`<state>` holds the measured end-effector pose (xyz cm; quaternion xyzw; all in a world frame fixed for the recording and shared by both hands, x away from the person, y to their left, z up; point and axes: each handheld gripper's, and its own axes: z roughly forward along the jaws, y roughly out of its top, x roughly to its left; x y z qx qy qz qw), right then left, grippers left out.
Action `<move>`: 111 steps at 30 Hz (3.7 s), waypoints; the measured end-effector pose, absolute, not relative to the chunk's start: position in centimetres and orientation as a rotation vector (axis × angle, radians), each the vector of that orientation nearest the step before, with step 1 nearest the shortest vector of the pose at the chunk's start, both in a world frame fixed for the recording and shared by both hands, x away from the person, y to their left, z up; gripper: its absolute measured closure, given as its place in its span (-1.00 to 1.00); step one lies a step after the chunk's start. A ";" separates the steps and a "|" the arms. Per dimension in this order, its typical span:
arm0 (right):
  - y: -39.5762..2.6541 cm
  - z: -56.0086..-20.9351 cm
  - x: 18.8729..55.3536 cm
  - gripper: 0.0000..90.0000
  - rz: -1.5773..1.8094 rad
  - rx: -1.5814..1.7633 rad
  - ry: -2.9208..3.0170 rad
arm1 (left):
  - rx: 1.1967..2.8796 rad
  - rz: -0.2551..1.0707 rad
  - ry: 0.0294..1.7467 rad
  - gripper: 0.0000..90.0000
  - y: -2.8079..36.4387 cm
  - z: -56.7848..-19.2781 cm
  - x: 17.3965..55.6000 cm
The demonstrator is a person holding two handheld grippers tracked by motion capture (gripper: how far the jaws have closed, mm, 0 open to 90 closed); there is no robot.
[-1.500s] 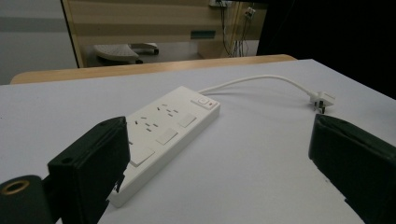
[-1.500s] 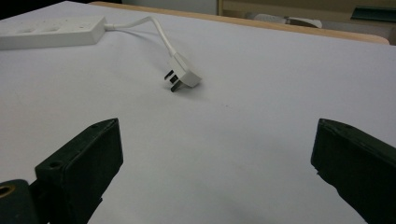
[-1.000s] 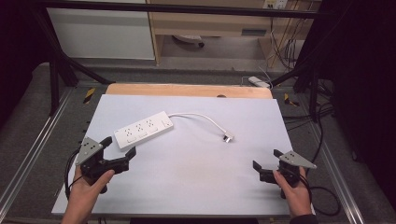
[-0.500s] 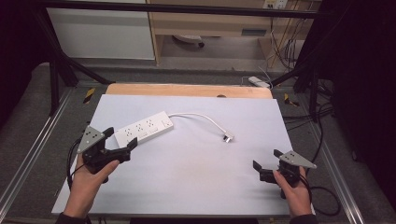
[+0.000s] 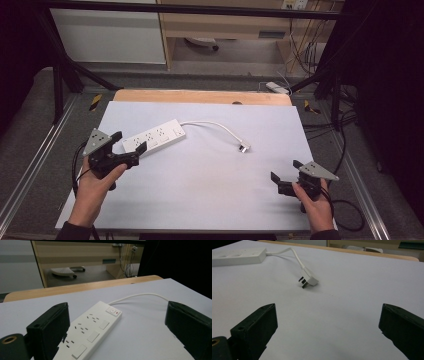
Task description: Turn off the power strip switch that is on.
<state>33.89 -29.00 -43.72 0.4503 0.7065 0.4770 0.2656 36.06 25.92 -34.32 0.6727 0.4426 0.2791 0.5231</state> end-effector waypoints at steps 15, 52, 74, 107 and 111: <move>-29.0 -43.6 33.8 -0.95 1.290 1.208 1.909 | 1.620 0.696 1.103 -0.82 26.7 -35.1 38.2; -29.1 -43.6 33.9 -0.95 1.295 1.211 1.907 | 1.688 0.706 1.172 -0.02 26.1 -37.8 42.4; -29.0 -43.6 33.9 -0.95 1.290 1.211 1.918 | 1.740 0.680 1.163 0.86 27.0 -39.3 42.2; -28.9 -43.6 33.9 -0.95 1.281 1.204 1.923 | 1.805 0.565 1.210 1.00 27.8 -41.2 42.0; -28.9 -43.6 33.9 -0.95 1.281 1.203 1.923 | 1.813 0.561 1.213 1.00 27.8 -41.4 42.0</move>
